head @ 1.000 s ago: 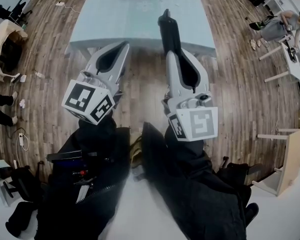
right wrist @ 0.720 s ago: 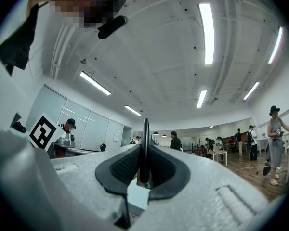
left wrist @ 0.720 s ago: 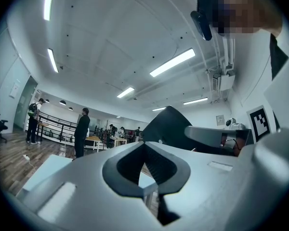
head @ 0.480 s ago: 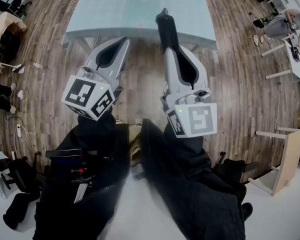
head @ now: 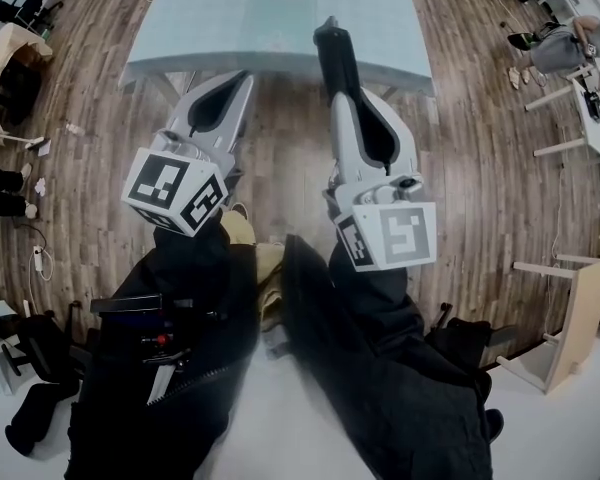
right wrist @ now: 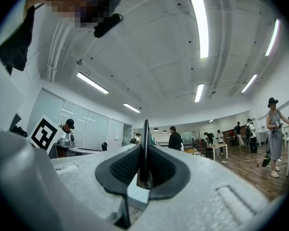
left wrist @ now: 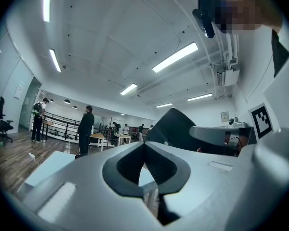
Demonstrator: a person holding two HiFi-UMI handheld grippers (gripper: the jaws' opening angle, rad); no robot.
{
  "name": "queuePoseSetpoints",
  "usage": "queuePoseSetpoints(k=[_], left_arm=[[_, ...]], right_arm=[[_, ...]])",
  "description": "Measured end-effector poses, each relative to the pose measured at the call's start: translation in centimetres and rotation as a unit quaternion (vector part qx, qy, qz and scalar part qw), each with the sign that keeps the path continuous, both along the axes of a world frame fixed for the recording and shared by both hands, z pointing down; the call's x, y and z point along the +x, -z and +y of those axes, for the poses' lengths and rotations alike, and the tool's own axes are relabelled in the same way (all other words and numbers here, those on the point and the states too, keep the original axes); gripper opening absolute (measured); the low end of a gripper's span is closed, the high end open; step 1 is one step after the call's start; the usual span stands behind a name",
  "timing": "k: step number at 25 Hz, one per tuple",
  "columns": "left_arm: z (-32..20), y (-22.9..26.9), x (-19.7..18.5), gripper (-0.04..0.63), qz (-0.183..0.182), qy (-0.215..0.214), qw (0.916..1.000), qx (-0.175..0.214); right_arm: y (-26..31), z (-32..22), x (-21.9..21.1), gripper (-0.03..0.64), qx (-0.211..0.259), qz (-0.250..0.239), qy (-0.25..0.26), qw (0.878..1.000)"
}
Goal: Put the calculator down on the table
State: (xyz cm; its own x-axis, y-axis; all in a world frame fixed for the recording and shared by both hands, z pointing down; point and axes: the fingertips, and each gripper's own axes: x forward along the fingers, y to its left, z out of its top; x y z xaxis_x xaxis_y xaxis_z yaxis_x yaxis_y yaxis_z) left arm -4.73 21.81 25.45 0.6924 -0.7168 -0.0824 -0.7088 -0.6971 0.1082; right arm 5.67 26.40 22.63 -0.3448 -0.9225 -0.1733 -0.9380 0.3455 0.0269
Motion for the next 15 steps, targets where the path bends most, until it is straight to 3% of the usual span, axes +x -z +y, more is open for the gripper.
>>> queuePoseSetpoints(k=[5, 15], left_arm=[[-1.4, -0.6, -0.5, 0.002, 0.002, 0.005, 1.0, 0.002], [-10.5, 0.4, -0.8, 0.002, 0.018, -0.008, 0.9995, 0.023]], right_arm=[[-0.6, -1.5, -0.6, 0.044, 0.001, 0.002, 0.004, 1.0], [0.4, -9.9, -1.1, 0.044, 0.027, 0.011, -0.013, 0.999]])
